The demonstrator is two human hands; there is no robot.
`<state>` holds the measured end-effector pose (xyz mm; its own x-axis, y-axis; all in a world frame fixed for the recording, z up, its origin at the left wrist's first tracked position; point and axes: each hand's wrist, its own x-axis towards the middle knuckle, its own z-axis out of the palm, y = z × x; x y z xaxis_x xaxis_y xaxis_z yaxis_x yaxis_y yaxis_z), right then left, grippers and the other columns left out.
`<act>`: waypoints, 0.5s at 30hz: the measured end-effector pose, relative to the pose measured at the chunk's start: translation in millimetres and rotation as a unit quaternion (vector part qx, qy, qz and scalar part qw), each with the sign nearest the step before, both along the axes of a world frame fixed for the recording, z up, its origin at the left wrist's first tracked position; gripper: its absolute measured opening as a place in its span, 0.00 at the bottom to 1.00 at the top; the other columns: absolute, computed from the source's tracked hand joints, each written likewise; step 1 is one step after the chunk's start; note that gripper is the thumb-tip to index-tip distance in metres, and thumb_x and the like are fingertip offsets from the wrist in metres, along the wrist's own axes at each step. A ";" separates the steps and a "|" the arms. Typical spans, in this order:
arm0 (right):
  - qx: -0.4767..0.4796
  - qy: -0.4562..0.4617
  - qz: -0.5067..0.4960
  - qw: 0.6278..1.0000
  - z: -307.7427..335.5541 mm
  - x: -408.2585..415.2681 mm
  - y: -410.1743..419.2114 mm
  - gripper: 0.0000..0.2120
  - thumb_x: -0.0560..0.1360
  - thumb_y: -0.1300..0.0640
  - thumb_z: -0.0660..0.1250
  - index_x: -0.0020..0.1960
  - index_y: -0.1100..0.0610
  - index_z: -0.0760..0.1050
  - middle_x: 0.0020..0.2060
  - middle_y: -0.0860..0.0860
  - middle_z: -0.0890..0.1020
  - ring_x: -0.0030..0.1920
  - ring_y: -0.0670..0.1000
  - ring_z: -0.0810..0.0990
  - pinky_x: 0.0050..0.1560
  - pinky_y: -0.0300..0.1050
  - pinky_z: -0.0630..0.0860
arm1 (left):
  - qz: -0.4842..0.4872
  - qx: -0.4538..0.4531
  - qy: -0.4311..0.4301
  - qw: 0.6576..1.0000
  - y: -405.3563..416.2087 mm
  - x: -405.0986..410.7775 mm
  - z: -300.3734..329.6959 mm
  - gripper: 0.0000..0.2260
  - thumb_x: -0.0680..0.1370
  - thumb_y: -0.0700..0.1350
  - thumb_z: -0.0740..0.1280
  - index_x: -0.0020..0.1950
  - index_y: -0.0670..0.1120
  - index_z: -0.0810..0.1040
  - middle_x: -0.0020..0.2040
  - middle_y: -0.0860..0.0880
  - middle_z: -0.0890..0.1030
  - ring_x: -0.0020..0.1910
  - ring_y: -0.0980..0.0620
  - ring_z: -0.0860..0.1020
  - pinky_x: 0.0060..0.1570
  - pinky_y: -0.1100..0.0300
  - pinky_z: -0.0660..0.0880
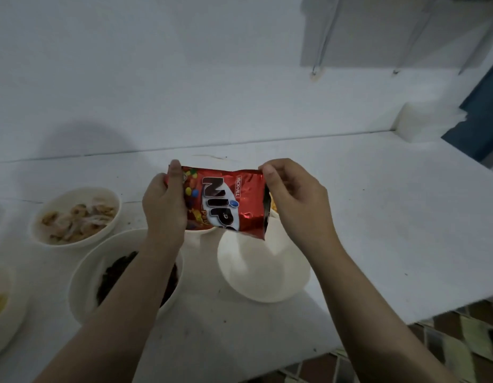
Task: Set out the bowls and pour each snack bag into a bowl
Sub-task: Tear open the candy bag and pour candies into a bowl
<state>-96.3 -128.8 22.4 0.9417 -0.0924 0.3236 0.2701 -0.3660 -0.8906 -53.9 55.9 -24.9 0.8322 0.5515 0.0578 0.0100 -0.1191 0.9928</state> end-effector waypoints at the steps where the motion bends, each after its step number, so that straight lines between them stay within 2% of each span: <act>1: -0.018 -0.006 -0.020 1.000 -5.3 0.6 0.0 0.08 0.81 0.52 0.63 0.48 0.51 0.80 0.42 0.42 0.83 0.44 0.42 0.81 0.44 0.35 0.76 | 0.000 0.013 -0.002 1.000 -0.2 -2.7 -0.5 0.19 0.80 0.62 0.57 0.42 0.48 0.73 0.39 0.51 0.80 0.38 0.55 0.81 0.40 0.60 0.79; 3: -0.058 -0.012 -0.049 0.997 -14.2 1.0 -2.7 0.08 0.80 0.55 0.64 0.46 0.51 0.81 0.41 0.42 0.83 0.44 0.42 0.80 0.46 0.35 0.75 | -0.009 0.040 -0.013 0.999 0.0 -6.0 -3.1 0.21 0.80 0.61 0.57 0.43 0.45 0.72 0.38 0.51 0.78 0.38 0.55 0.80 0.38 0.63 0.78; 6: -0.119 -0.013 -0.058 0.991 -23.0 -1.5 -9.7 0.07 0.79 0.58 0.65 0.44 0.52 0.80 0.39 0.42 0.82 0.42 0.42 0.79 0.43 0.29 0.72 | -0.022 0.073 -0.017 0.997 -0.6 -10.2 -5.6 0.21 0.81 0.60 0.57 0.44 0.42 0.71 0.36 0.51 0.77 0.35 0.58 0.78 0.29 0.75 0.72; 7: -0.146 -0.011 -0.057 0.988 -25.2 -2.6 -12.0 0.07 0.79 0.58 0.65 0.45 0.52 0.80 0.38 0.42 0.81 0.43 0.42 0.79 0.42 0.29 0.71 | -0.026 0.076 -0.019 0.997 -1.0 -11.1 -6.8 0.21 0.81 0.60 0.57 0.43 0.42 0.70 0.36 0.51 0.77 0.35 0.59 0.78 0.28 0.76 0.70; 10: -0.203 0.005 -0.056 0.978 -35.0 -4.3 -17.5 0.06 0.80 0.57 0.65 0.46 0.53 0.79 0.38 0.41 0.80 0.44 0.40 0.77 0.41 0.26 0.69 | -0.039 0.093 -0.031 0.994 -3.9 -12.6 -8.8 0.21 0.81 0.59 0.58 0.39 0.43 0.69 0.35 0.51 0.77 0.34 0.58 0.78 0.29 0.76 0.70; 15: -0.278 0.014 -0.069 0.958 -47.1 -4.5 -21.4 0.05 0.80 0.56 0.64 0.47 0.54 0.78 0.38 0.41 0.76 0.40 0.37 0.74 0.38 0.26 0.65 | -0.057 0.166 -0.053 0.983 -5.8 -13.7 -5.9 0.20 0.81 0.58 0.57 0.36 0.47 0.64 0.32 0.52 0.71 0.32 0.58 0.73 0.30 0.75 0.69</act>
<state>-100.8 -150.2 -24.6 0.9419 -0.0374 0.3339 0.1637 -0.8168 -0.5532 -67.6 50.1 -30.8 0.8670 0.3907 0.3093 -0.1242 -0.4316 0.8935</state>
